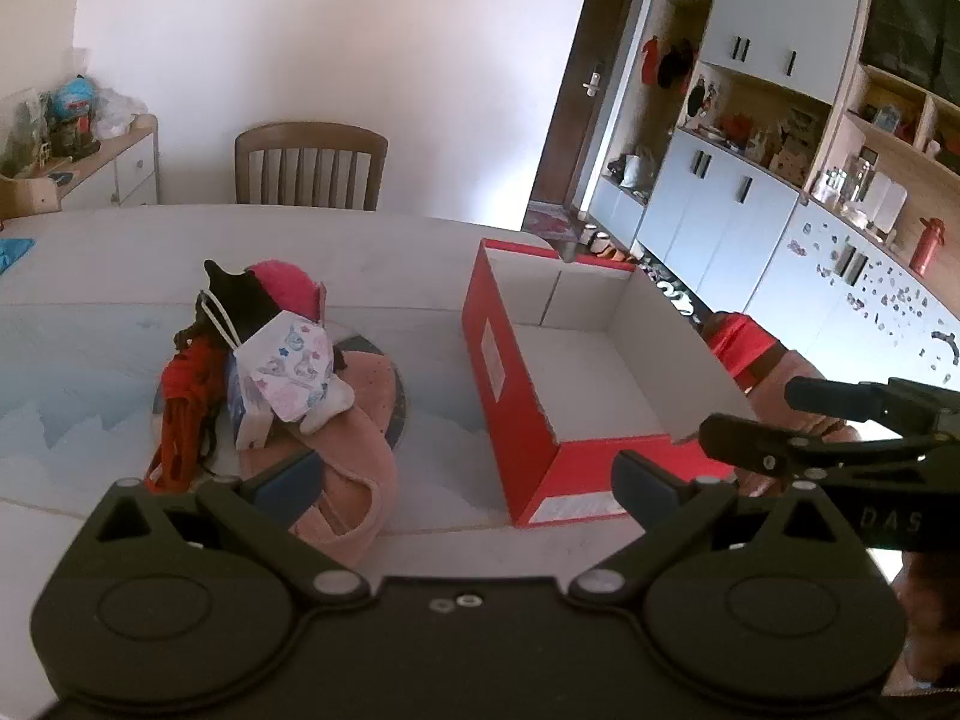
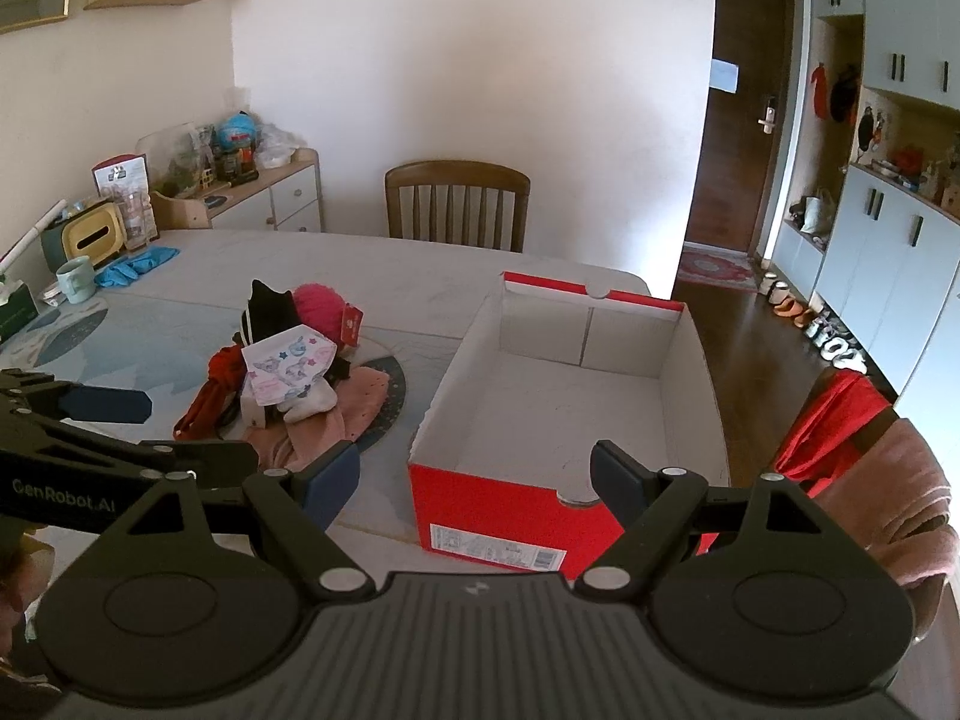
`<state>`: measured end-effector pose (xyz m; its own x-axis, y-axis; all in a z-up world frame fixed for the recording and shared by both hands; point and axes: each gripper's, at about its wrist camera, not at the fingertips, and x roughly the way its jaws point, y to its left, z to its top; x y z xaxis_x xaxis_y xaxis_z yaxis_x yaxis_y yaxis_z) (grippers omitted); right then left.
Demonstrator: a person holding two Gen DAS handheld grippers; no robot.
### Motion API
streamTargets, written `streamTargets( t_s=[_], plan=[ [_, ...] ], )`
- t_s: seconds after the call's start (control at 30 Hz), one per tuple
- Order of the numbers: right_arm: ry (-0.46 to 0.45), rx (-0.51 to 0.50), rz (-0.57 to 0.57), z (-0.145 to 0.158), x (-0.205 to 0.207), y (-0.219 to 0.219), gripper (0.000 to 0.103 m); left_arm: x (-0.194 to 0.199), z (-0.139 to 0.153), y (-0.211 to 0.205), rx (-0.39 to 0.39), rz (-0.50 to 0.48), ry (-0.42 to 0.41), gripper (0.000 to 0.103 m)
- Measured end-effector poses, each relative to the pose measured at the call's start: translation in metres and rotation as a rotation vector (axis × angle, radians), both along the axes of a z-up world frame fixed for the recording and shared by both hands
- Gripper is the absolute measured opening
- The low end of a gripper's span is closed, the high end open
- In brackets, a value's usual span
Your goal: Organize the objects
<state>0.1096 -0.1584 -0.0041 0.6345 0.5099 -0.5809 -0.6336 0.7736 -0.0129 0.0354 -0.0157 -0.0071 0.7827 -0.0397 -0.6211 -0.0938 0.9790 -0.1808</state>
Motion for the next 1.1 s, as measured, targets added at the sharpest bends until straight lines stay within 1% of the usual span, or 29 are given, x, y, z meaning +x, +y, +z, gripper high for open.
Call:
streamTargets(
  t_s=[0.1, 0.27, 0.37, 0.5, 0.63, 0.73, 0.8, 0.9, 1.0, 1.1],
  plan=[
    [-0.003, 0.007, 0.013, 0.001, 0.006, -0.001, 0.084, 0.005, 0.0, -0.002, 0.002, 0.015, -0.002, 0.102],
    [-0.01, 0.005, 0.039, 0.0, 0.015, 0.001, 0.084, 0.019, -0.004, -0.004, 0.014, 0.05, 0.025, 0.102],
    [0.001, 0.005, 0.061, -0.002, 0.024, 0.002, 0.084, 0.028, -0.004, -0.007, 0.025, 0.064, 0.032, 0.102],
    [0.017, -0.003, 0.087, -0.003, 0.039, 0.003, 0.084, 0.041, -0.006, -0.009, 0.016, 0.074, 0.038, 0.102],
    [0.027, -0.03, 0.059, -0.007, 0.063, -0.001, 0.084, 0.055, -0.009, -0.008, 0.004, 0.103, 0.044, 0.102],
    [0.054, -0.047, 0.021, -0.013, 0.085, -0.006, 0.084, 0.068, -0.017, -0.004, -0.017, 0.147, 0.077, 0.101],
    [0.075, -0.078, -0.003, -0.019, 0.101, -0.009, 0.084, 0.074, -0.023, 0.001, -0.023, 0.173, 0.097, 0.098],
    [0.113, -0.092, -0.032, -0.028, 0.122, -0.014, 0.084, 0.08, -0.029, 0.007, 0.011, 0.202, 0.106, 0.097],
    [0.138, -0.096, -0.054, -0.034, 0.141, -0.021, 0.084, 0.089, -0.032, 0.015, 0.088, 0.233, 0.107, 0.097],
    [0.126, -0.12, -0.093, -0.037, 0.155, -0.024, 0.084, 0.1, -0.035, 0.03, 0.139, 0.256, 0.116, 0.096]
  ],
)
